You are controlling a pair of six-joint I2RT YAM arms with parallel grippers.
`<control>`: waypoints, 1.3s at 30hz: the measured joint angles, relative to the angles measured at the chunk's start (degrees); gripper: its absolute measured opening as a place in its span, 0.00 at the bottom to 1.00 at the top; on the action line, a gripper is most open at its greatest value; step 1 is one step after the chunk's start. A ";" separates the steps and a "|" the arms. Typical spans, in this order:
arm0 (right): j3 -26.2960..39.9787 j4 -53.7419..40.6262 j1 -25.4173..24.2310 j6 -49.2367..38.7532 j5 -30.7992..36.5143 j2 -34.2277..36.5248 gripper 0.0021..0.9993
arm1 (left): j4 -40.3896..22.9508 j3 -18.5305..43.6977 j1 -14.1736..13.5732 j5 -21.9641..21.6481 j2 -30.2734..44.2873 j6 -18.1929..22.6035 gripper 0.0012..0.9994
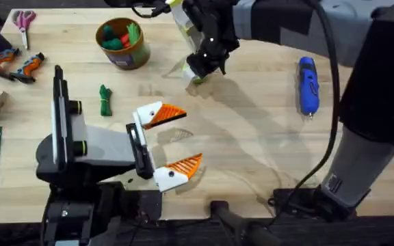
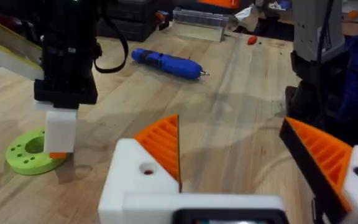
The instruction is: Pick up the gripper from the table and insert it into the empty holder that is missing its gripper. Then pick up a screw, insert it into the mounting hole, and use the screwdriver to tighten it. Finally, clean up the table by picking up the vegetable and placing it into the bucket.
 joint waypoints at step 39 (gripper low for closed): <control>0.20 0.00 -0.66 -0.07 2.61 0.44 0.01 | 0.00 0.00 0.00 0.00 0.00 0.00 0.99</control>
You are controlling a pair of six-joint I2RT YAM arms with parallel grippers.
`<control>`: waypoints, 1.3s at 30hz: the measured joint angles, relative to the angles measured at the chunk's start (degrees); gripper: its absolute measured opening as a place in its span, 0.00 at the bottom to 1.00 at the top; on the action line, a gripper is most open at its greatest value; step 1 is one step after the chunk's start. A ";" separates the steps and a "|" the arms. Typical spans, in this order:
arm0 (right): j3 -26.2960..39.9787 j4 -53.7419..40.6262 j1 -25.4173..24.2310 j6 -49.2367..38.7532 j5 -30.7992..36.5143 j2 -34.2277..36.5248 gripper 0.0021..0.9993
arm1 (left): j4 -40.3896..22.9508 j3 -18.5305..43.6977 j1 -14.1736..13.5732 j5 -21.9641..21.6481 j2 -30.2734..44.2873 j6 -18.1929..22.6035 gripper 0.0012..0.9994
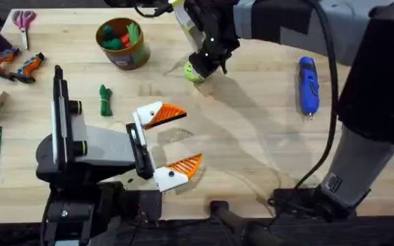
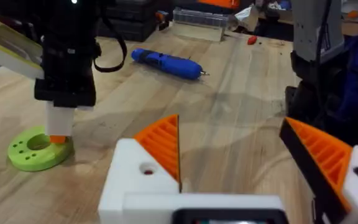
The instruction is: Pick up the gripper from the table and insert it into the empty holder that is missing its gripper. Then pick up a screw, insert it into the mounting hole, and use the screwdriver to tighten it. Finally, clean up the table by picking up the vegetable and placing it into the bucket.
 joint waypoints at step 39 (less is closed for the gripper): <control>14.98 -21.60 17.93 -5.82 -8.03 -21.55 0.00 | -0.02 0.00 0.00 0.00 0.00 0.00 0.99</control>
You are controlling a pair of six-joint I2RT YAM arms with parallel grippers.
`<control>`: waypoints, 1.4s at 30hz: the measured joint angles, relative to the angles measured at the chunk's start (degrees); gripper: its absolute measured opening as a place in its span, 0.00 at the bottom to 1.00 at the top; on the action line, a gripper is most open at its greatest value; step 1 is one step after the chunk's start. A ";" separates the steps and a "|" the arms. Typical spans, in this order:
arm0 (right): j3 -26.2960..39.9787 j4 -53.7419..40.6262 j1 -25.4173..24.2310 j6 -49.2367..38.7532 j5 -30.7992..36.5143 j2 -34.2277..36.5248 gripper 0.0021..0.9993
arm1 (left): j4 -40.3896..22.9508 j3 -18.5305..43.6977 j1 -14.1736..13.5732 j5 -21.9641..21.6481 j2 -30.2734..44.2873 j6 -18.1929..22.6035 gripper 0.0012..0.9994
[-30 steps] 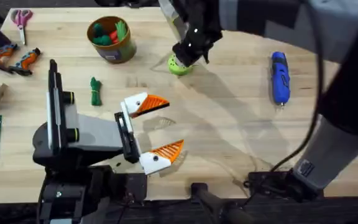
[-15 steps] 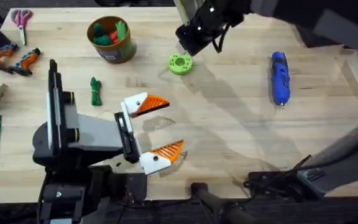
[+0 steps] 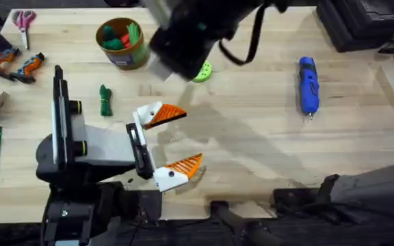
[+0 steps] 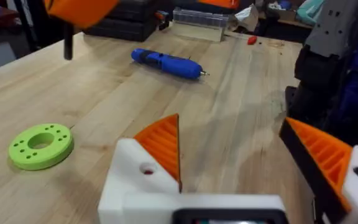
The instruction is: Pick up the gripper from the table and insert it into the empty holder that is missing its gripper. Then pick up a screw, insert it into the mounting hole, and use the screwdriver to tighten it. Finally, clean up the table by picking up the vegetable and placing it into the bucket.
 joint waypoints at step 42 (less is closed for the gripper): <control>7.77 -10.86 8.64 -0.57 1.10 7.76 0.00 | 0.02 0.00 0.00 0.00 0.00 0.00 0.99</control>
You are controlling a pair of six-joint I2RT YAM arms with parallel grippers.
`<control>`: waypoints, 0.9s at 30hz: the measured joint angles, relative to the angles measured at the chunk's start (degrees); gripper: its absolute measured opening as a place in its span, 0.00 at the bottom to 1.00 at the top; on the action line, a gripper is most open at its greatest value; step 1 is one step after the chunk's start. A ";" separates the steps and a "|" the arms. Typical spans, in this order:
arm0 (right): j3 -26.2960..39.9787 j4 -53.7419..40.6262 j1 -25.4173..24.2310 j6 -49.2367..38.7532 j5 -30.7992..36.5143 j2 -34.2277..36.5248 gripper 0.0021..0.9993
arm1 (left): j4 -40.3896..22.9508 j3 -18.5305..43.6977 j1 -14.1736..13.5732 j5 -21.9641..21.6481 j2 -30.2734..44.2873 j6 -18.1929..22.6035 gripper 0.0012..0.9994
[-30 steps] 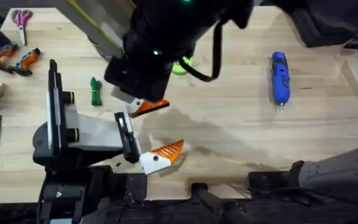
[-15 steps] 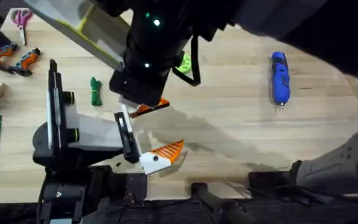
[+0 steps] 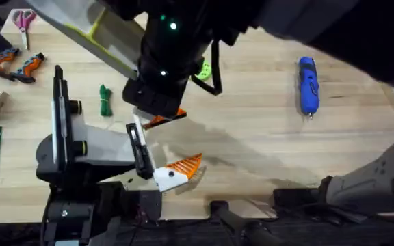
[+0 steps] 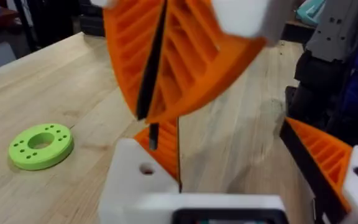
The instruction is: Pick up the gripper from the table and insert it into the empty holder that is missing its gripper. Then pick up a screw, insert it into the mounting hole, and use the screwdriver to tighten it. Finally, clean up the table by picking up the vegetable and placing it into the bucket.
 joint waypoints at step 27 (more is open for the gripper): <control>0.00 0.04 -0.76 0.00 0.00 2.22 0.00 | 0.00 0.00 0.00 0.00 0.00 0.00 0.99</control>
